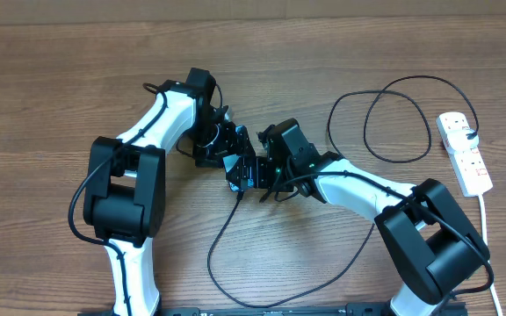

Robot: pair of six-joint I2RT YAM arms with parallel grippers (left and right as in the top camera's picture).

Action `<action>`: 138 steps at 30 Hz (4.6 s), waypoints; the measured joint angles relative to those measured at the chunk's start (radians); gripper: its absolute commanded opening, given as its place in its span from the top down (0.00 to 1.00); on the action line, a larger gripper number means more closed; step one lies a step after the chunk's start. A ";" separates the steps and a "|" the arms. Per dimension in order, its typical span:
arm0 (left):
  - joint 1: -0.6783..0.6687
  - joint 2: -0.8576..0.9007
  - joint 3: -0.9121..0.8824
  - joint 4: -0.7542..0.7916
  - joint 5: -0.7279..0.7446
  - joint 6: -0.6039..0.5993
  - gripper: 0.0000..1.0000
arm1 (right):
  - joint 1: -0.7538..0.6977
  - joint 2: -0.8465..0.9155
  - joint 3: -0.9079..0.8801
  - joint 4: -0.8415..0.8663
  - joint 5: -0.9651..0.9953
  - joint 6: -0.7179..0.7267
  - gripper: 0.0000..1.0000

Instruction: Plug charger to phone and switch on socket

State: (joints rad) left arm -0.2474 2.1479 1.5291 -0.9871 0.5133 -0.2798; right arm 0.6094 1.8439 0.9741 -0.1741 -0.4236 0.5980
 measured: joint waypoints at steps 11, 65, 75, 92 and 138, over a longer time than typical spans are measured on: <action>-0.083 -0.009 0.011 0.026 -0.167 -0.178 0.00 | -0.010 0.000 0.000 0.003 -0.001 0.000 0.00; -0.052 -0.011 0.004 -0.037 -0.253 -0.023 0.09 | 0.019 0.039 0.003 0.104 -0.015 0.029 0.00; -0.063 -0.013 0.006 -0.023 -0.248 -0.086 0.06 | 0.003 0.054 0.010 0.122 -0.044 0.074 0.02; -0.126 -0.010 0.000 -0.015 -0.458 -0.317 0.39 | -0.046 -0.005 0.013 -0.047 0.039 0.030 0.00; 0.083 0.031 -0.016 -0.064 0.366 0.316 0.18 | -0.193 0.166 -0.028 0.298 -0.529 0.132 0.96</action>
State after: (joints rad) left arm -0.1642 2.1788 1.5131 -1.0515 0.8791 0.0364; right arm 0.4168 2.0094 0.9459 0.1242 -0.9527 0.7300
